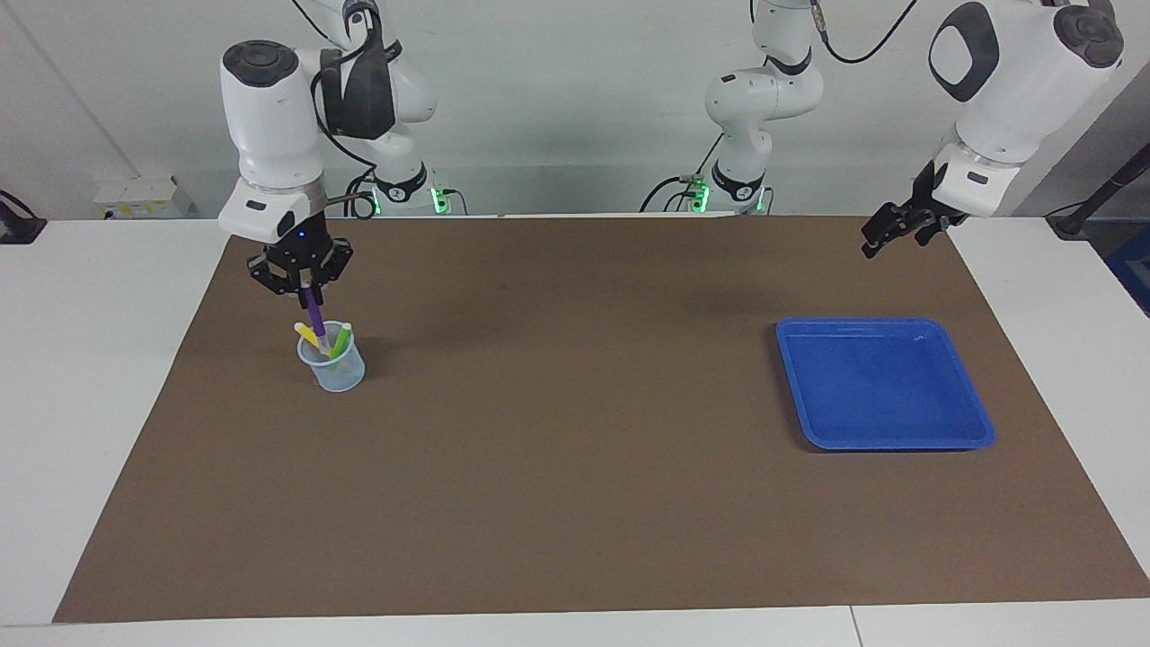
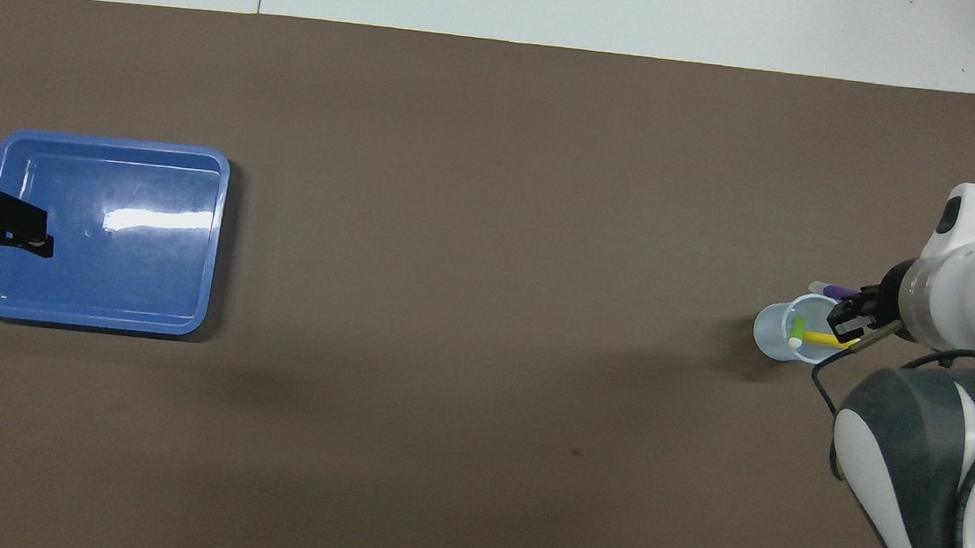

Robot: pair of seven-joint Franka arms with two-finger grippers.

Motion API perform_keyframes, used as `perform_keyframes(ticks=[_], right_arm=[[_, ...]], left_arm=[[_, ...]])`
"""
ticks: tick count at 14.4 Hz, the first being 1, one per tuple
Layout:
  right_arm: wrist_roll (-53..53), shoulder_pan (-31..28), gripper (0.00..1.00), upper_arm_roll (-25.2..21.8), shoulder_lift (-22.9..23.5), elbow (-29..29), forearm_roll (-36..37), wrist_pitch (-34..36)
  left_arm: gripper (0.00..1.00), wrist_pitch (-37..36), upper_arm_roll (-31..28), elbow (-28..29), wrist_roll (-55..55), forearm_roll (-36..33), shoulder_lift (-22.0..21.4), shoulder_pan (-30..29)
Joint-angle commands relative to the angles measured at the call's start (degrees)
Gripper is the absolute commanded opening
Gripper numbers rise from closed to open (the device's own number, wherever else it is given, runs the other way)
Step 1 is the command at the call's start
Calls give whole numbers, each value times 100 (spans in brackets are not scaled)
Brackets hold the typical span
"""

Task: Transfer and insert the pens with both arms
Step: 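Carry the purple pen to the cup while the left gripper returns, then lower the purple pen into the cup and open the right gripper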

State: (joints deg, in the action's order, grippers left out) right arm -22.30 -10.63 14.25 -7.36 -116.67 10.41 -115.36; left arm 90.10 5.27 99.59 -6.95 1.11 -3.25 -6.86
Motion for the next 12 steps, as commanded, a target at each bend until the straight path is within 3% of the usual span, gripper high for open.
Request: perform_keyframes(ticks=[1, 3, 12], right_arm=[[-134, -124, 0, 78, 15, -111, 102, 22], [-143, -124, 0, 78, 59, -154, 102, 40], [-635, -211, 0, 78, 252, -278, 102, 146]], left_arm=[[100, -344, -96, -773, 71, -172, 482, 265], [100, -301, -96, -809, 71, -172, 597, 265], [100, -415, -105, -590, 71, -137, 351, 370]])
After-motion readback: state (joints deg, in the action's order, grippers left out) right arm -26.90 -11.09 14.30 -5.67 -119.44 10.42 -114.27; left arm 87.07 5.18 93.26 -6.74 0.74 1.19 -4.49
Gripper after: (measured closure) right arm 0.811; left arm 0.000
